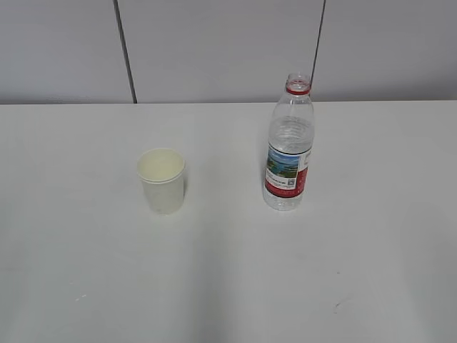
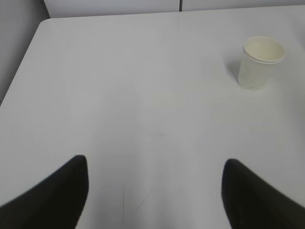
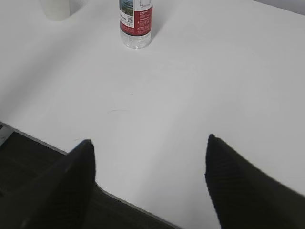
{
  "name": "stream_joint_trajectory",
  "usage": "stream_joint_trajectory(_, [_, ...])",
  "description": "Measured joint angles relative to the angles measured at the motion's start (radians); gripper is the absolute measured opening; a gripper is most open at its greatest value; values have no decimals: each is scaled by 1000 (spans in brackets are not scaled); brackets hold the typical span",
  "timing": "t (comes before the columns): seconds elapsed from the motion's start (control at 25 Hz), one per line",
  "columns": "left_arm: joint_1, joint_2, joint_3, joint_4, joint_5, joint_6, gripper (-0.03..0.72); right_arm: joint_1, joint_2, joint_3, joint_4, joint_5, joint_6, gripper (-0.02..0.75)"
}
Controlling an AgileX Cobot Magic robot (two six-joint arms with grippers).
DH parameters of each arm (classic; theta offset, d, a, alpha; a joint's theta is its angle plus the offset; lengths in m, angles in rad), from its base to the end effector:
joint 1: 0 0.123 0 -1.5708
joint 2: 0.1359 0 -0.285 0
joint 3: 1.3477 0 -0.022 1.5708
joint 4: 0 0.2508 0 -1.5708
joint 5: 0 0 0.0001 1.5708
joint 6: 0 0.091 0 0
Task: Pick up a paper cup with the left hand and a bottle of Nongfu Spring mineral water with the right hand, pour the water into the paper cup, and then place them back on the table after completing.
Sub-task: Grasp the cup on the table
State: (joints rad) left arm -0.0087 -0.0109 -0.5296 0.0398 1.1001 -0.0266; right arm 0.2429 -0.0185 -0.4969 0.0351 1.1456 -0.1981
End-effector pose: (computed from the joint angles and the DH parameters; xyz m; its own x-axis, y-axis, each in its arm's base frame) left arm -0.0117 0.0033 0.2822 -0.4545 -0.0046 -0.8907 -0.0268 0.9996 0.0085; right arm -0.0114 0.0002 0.2696 -0.4442 -0.2981 -0.8449 -0.3540 0.9247 -0.1401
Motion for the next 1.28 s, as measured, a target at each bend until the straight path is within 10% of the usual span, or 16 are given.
stream_joint_trajectory(1.28, [0,0,0,0,0,0,508,0,0,0,0,0,0,534])
